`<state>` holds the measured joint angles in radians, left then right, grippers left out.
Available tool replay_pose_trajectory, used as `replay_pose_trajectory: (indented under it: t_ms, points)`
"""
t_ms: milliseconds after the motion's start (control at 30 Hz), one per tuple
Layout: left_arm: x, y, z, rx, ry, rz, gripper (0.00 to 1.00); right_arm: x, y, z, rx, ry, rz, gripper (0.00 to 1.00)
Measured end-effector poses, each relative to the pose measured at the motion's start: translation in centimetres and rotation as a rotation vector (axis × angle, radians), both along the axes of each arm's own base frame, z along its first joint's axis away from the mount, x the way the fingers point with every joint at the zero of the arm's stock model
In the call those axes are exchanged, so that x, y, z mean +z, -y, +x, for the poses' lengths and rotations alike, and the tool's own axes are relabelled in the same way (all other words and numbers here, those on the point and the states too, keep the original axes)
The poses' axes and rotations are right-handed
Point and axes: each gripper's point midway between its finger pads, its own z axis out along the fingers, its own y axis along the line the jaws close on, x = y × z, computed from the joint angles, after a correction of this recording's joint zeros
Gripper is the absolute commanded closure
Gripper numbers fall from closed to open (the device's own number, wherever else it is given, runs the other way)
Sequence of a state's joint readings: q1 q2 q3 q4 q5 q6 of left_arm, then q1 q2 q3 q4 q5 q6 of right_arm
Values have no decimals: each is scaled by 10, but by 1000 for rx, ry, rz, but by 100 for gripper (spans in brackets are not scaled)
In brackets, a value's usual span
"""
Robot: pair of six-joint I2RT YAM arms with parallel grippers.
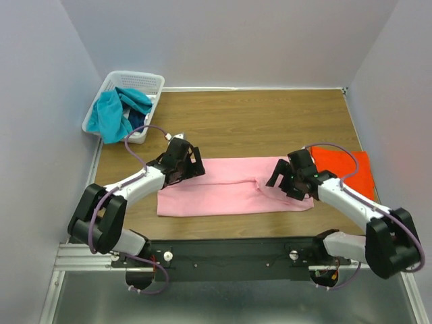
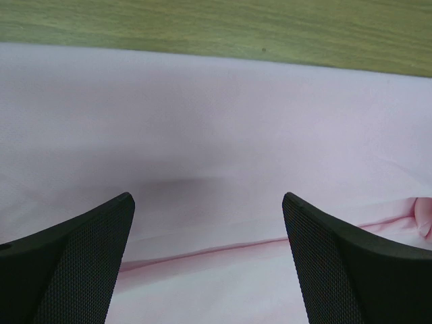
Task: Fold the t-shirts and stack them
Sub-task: Fold the tshirt
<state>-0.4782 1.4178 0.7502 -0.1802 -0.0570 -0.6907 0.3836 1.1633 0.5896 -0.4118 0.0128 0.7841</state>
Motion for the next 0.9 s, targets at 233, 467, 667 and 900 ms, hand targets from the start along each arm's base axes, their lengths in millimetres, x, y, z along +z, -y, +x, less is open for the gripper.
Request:
replay_pose_trajectory:
  t_ms: [233,467,667,900]
  points:
    - [-24,-1,-12,-23,-41,4,2,-17,5,42,-21,-34,-62,0]
    - [-21,17,-6,-52,-8,-58,2,-16,-8,123,48,52,-111,0]
    - [-19,39,-15,-82,-12,-125,2,-13,-37,223,164,178,-128,0]
    - [-15,69,-43,-114,-59,-214,2,-6,-86,298,406,330,-62,0]
